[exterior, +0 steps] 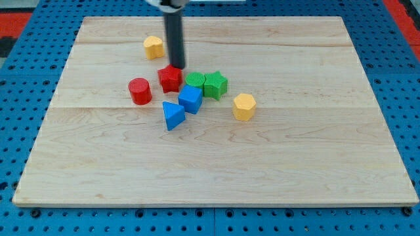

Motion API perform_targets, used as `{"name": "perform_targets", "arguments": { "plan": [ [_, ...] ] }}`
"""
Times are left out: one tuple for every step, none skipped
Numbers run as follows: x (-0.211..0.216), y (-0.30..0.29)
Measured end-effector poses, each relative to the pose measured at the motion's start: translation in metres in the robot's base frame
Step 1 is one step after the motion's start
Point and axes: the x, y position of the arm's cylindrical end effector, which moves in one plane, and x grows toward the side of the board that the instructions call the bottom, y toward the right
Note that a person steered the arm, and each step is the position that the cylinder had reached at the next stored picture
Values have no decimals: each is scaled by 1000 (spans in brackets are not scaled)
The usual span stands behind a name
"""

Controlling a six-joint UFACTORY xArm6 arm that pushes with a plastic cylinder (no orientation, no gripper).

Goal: Push the red circle into blue cube

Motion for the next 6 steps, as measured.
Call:
{"name": "perform_targets", "arguments": {
  "plan": [
    [1,1],
    [9,-77],
    [42,-148],
    [61,-95],
    [61,-47],
    [61,17]
  ]
}}
